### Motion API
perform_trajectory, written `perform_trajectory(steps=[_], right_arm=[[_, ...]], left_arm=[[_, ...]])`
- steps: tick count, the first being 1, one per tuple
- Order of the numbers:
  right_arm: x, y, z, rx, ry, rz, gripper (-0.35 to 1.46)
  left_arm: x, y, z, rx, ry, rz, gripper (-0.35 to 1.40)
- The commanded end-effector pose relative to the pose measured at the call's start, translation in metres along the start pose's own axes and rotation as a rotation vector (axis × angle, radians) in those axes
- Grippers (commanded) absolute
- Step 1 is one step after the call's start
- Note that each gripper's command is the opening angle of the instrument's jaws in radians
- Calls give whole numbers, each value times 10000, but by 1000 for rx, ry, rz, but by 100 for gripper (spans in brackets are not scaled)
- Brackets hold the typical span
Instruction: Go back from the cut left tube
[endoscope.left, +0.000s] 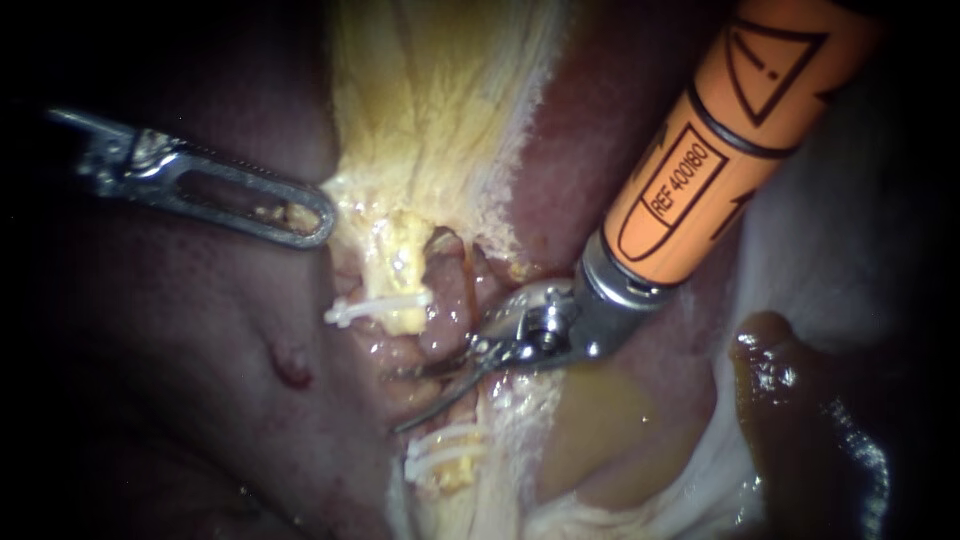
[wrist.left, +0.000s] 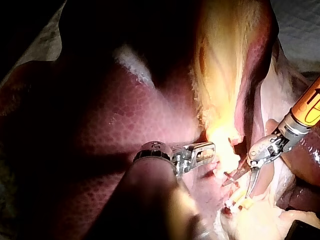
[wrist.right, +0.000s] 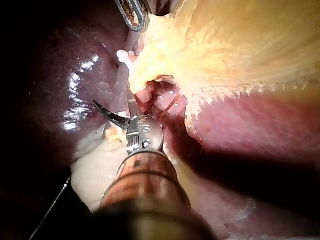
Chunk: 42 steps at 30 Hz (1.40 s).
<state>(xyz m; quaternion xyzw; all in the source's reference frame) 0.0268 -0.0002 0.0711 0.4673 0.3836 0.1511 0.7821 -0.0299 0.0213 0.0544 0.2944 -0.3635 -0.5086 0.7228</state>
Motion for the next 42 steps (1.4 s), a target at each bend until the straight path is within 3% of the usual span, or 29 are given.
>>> perform_trajectory(steps=[1,5,7,10,12,15,17,21,26,32,35,42], right_arm=[[0,-1,-1,-1,1,0,128],[-3,-5,-7,-6,7,-37,131],[-7,-10,-14,-42,26,-80,135],[-16,-21,-32,-148,76,-175,140],[-21,-28,-48,-264,113,-243,143],[-27,-37,-75,-359,124,-300,145],[-30,-42,-91,-413,114,-354,145],[-32,-51,-127,-513,53,-423,145],[-33,-59,-161,-594,19,-450,145],[-34,-62,-183,-617,-4,-456,145],[-35,-62,-184,-578,-4,-459,145],[-36,-61,-185,-569,-6,-459,145]], left_arm=[[0,0,0,0,0,0,-35],[0,1,0,0,0,1,-35],[0,2,0,0,0,1,-35],[0,3,0,1,0,1,-35],[0,3,0,1,0,1,-35],[0,4,1,1,0,1,-35],[0,4,1,1,0,1,-35],[0,4,1,1,0,1,-35],[0,5,1,1,0,2,-35],[0,5,1,1,0,2,-35],[0,5,2,1,0,1,-35],[2,9,15,-4,-4,3,-35]])
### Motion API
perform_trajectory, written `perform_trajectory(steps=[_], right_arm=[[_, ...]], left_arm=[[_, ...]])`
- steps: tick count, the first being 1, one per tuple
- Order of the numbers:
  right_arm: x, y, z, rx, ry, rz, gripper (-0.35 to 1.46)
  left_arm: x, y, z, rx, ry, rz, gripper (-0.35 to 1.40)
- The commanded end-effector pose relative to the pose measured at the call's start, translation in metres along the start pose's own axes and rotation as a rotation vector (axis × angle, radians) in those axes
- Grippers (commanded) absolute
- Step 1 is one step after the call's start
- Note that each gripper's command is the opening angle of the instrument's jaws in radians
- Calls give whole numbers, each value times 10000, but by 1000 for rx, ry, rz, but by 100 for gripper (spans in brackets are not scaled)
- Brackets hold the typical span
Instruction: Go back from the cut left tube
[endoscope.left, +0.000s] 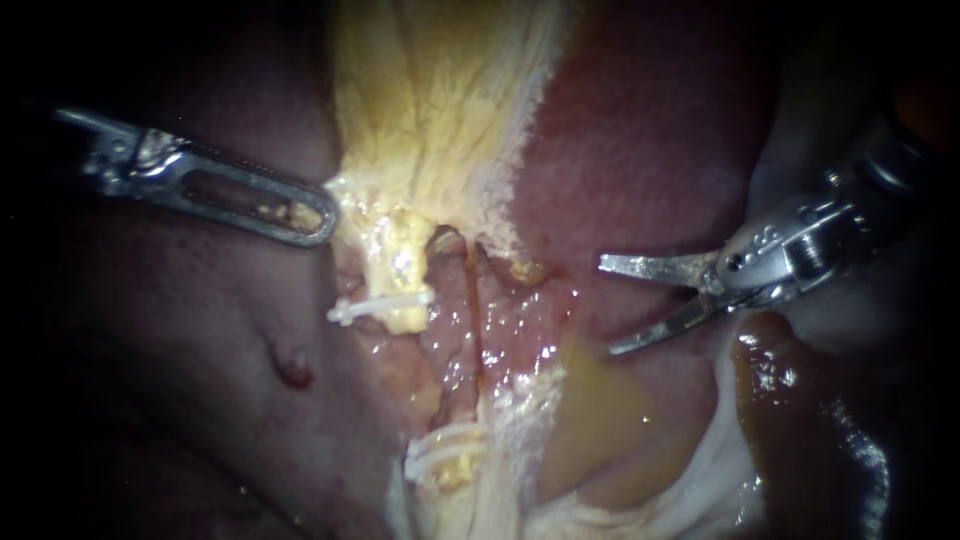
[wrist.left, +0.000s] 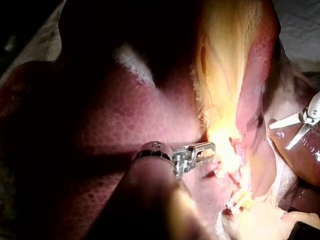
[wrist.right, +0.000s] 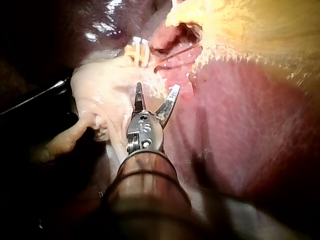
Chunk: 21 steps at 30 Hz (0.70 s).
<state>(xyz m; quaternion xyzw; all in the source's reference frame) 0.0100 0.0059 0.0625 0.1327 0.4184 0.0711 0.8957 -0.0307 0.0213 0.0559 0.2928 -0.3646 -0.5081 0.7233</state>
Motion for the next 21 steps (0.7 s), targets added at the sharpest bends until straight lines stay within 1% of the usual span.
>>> perform_trajectory(steps=[1,4,11,13,17,21], right_arm=[[-1,0,0,1,1,0,145],[-2,0,-1,1,1,0,145],[-6,2,-1,4,2,-7,145],[-6,2,-2,4,2,-7,145],[-6,2,-2,4,2,-7,145],[-6,2,-2,4,2,-7,145]], left_arm=[[0,1,4,-2,-1,1,-35],[1,4,20,1,2,2,-35],[6,14,66,18,15,8,-35],[7,16,76,22,19,11,-35],[14,21,88,27,23,18,-35],[14,24,90,27,28,19,-35]])
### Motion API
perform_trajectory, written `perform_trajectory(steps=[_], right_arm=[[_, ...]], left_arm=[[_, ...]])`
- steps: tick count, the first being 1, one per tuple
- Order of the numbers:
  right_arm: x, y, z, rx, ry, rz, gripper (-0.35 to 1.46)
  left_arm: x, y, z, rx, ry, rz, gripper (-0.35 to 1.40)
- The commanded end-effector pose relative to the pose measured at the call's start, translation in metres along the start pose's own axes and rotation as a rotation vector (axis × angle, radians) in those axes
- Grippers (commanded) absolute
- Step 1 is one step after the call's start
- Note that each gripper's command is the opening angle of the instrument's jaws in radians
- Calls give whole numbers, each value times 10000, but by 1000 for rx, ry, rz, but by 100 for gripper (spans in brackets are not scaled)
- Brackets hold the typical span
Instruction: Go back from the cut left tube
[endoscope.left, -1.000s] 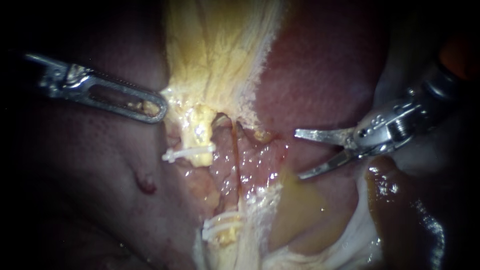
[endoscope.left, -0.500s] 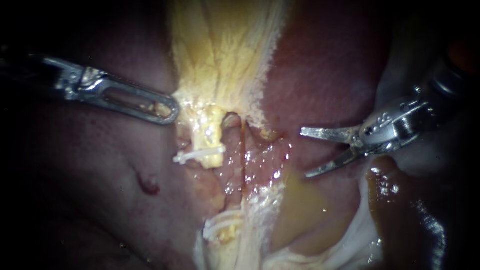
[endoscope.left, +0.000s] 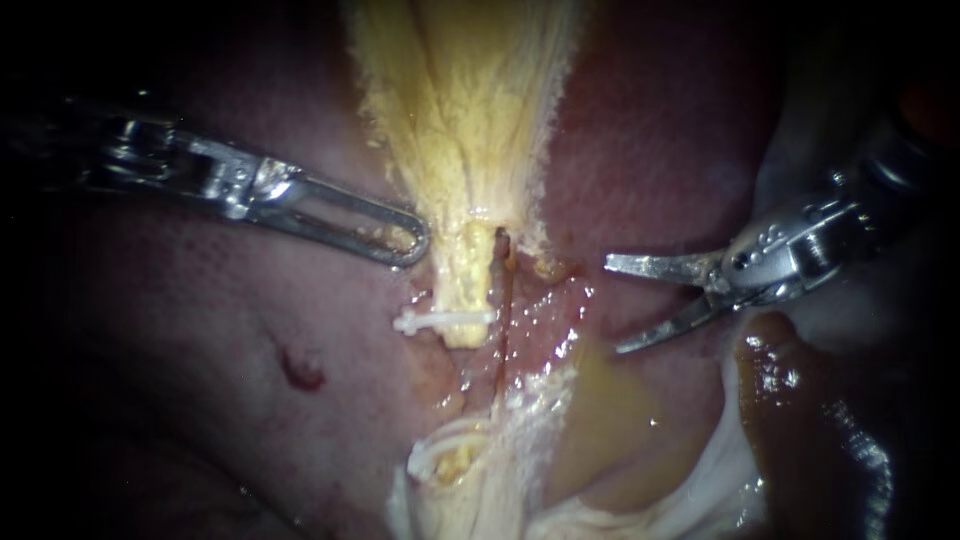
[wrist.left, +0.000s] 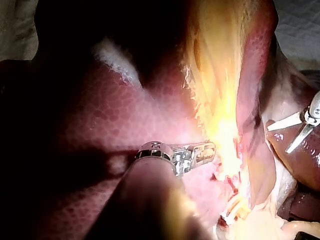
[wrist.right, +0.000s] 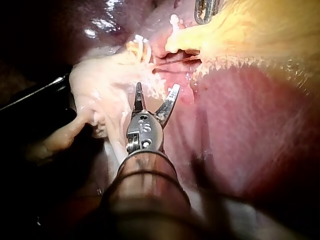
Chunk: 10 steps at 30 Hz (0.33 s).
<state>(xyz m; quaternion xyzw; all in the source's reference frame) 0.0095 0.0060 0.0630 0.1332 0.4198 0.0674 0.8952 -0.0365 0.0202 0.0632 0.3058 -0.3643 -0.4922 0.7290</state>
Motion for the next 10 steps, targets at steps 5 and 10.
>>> perform_trajectory(steps=[5,10], right_arm=[[1,0,0,0,0,0,145],[1,0,0,4,8,1,145]], left_arm=[[-1,1,0,1,1,0,-35],[-1,1,0,2,1,0,-35]])
